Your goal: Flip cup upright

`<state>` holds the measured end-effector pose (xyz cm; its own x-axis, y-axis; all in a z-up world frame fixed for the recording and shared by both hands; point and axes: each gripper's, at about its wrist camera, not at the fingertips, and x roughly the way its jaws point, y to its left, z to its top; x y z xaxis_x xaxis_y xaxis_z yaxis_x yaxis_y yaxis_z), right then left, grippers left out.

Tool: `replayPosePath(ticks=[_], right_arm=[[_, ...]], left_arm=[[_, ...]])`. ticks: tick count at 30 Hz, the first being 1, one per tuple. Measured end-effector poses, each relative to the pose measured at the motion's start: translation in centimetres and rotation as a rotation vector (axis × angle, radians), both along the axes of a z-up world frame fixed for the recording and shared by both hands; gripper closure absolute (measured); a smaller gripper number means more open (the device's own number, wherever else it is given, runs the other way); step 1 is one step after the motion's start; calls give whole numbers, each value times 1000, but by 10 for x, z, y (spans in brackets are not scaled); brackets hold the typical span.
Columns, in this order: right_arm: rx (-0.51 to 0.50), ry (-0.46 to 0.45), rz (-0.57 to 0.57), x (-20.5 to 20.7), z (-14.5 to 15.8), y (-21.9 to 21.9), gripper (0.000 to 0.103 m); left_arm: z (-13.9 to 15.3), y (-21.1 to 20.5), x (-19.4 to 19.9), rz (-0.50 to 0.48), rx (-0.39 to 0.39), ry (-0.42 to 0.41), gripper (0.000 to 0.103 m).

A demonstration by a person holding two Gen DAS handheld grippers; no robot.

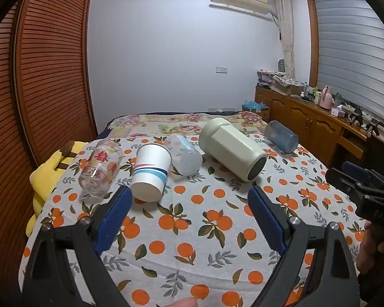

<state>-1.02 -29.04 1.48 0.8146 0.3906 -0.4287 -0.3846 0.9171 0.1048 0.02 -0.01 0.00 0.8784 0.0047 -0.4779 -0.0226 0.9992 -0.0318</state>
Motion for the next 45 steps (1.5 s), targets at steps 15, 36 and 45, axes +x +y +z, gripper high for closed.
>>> replayPosePath(ticks=[15, 36, 45], right_arm=[[5, 0, -7, 0, 1, -5, 14], [8, 0, -21, 0, -2, -3, 14], [9, 0, -23, 0, -2, -3, 14]], left_arm=[[0, 0, 0, 2, 5, -5, 11], [1, 2, -5, 3, 8, -5, 11], [2, 0, -5, 3, 11, -8, 11]])
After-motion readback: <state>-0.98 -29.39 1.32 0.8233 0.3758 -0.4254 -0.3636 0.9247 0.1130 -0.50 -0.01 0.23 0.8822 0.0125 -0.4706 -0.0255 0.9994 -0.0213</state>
